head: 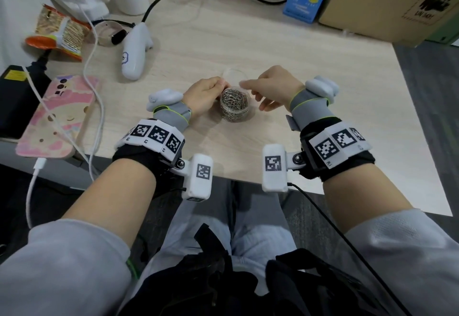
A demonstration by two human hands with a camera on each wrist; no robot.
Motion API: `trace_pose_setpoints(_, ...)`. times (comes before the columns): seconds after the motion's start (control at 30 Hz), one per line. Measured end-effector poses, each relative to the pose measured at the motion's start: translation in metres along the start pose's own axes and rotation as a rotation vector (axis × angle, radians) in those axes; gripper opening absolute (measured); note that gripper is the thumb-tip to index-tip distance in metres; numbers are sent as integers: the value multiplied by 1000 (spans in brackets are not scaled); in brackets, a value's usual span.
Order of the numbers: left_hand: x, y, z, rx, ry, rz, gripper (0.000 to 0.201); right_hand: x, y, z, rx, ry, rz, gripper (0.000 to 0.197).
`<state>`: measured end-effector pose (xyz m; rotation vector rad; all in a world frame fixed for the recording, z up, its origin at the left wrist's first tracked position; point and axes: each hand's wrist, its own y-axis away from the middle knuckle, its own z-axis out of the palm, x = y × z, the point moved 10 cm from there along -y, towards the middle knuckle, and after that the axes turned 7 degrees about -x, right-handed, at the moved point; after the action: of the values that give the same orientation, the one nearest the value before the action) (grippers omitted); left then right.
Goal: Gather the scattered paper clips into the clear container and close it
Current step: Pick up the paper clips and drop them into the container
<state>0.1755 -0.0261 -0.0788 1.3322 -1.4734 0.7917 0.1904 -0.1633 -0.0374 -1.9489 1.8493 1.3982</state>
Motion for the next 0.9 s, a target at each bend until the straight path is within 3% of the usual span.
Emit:
trace_pose_setpoints(0.17, 0, 1, -1, -2, -3, -11, 36, -4, -15, -15, 202, 39, -43, 28)
trace_pose_setpoints(0.47, 0, 1, 2, -46, 22, -22, 22, -3, -30, -13, 242, 371, 31, 38)
trace_pose_setpoints(0.63, -3, 1, 1, -53, 6, -60, 29, 11, -22, -22, 319, 64, -4, 17)
trace_pose_setpoints(0.77, 5, 9, 3, -63, 77, -75, 55, 16, -5, -36, 452, -134, -122, 21)
trace_pose_setpoints(0.9, 12, 22, 11, -113, -12, -58, 69, 16, 12, -41, 510, -245, -283, 28)
